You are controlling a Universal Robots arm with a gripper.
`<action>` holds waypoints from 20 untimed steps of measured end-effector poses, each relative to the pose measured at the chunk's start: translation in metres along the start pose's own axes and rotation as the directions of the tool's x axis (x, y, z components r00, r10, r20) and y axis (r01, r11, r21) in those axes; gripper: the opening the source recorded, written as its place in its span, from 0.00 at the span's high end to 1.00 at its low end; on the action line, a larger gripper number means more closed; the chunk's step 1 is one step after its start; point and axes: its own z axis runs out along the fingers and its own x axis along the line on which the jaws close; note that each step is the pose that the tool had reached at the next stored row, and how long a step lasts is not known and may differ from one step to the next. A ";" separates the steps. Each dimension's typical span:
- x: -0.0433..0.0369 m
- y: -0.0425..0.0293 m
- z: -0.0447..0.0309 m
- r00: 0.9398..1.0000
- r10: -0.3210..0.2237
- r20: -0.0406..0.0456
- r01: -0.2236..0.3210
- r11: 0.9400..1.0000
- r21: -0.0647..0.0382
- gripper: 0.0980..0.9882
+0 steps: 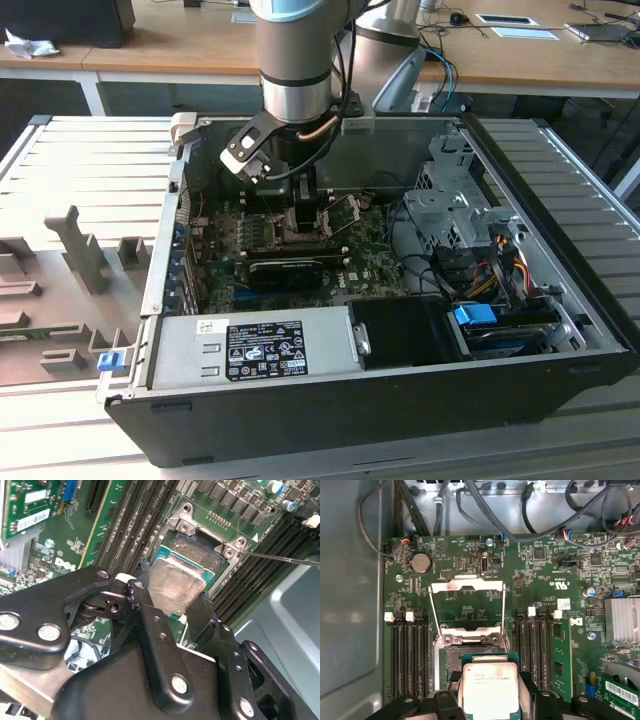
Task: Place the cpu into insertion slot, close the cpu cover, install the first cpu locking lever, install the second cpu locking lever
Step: 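Place the cpu into insertion slot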
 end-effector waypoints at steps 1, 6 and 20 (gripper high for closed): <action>0.0021 -0.0003 0.0024 1.000 0.000 0.000 0.000 1.000 0.000 0.51; 0.0082 -0.0021 0.0132 1.000 0.000 -0.001 0.000 1.000 0.000 0.51; 0.0155 -0.0064 0.0343 1.000 0.000 0.001 0.000 1.000 0.000 0.51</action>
